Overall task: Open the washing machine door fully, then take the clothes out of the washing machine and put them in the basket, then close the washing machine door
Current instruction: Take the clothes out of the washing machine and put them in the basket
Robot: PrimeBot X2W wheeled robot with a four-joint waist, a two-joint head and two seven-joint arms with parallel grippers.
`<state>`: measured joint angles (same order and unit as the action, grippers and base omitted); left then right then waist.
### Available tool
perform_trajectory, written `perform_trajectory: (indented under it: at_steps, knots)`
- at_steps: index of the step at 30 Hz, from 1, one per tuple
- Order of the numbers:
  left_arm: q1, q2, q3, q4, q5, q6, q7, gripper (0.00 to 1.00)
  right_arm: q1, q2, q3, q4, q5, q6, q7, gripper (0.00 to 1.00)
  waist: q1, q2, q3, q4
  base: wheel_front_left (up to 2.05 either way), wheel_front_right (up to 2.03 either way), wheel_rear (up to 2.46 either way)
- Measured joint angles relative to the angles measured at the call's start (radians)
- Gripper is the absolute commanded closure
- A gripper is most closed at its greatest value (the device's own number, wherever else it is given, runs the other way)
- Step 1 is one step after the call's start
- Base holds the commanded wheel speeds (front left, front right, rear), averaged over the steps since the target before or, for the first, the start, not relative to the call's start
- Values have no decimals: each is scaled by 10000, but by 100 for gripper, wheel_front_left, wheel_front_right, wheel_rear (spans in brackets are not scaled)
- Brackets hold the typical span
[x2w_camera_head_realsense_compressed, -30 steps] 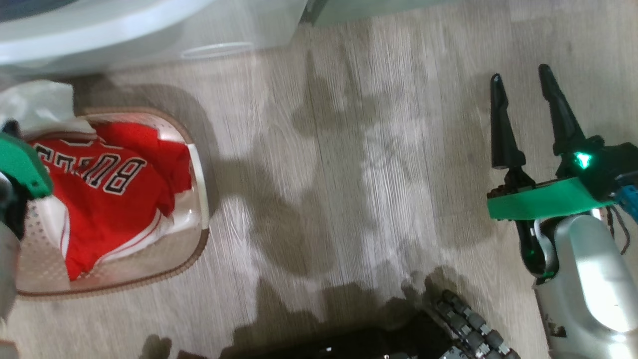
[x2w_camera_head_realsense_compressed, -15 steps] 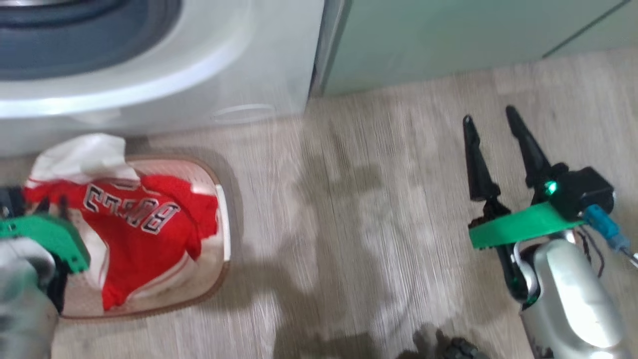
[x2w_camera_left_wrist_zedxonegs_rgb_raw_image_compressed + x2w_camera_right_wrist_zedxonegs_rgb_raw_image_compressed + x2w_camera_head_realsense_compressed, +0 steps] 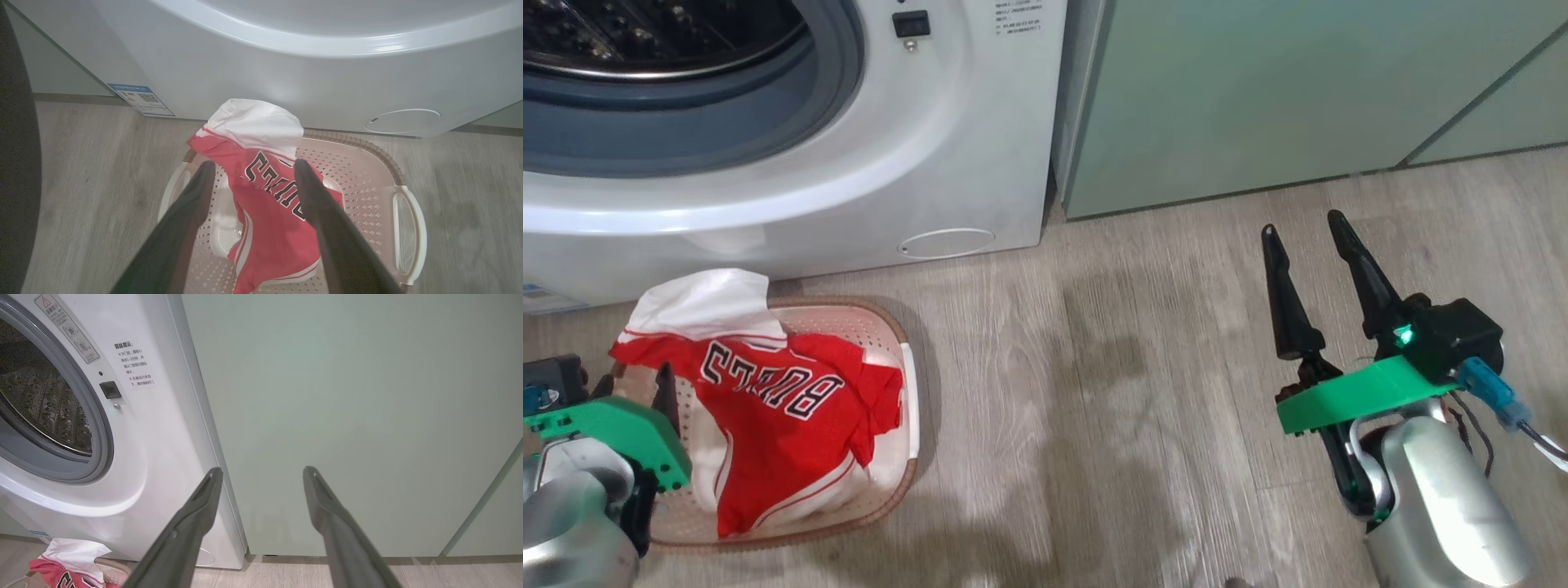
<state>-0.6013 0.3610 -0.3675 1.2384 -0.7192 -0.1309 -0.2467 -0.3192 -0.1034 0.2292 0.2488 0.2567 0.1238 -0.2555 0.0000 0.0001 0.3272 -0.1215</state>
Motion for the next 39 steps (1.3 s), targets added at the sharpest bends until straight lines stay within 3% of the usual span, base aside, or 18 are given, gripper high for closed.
perform_trajectory:
  at_steps: [8,15,26,35,39]
  knots:
    - [-492,88,125,71,226,6,0,0,-107,6,-17,-176,-2,0,0,0,0,0,690,-61,0,0,0]
    - [-2106,320,188,307,222,0,230,0,-616,-31,-146,-472,-194,0,0,0,0,-1,1913,-151,0,0,0]
    - [-3226,663,2,451,222,4,675,0,-1104,-215,-571,-1055,-462,0,0,0,0,-1,3696,-259,0,0,0]
    - [-3784,884,-69,504,324,623,560,0,-1170,-230,-671,-1260,-637,4,0,0,0,-1,4480,-236,0,0,0]
    - [-3947,943,-75,529,324,700,575,0,-1197,-257,-711,-1361,-637,4,0,0,0,-1,4672,-251,0,0,0]
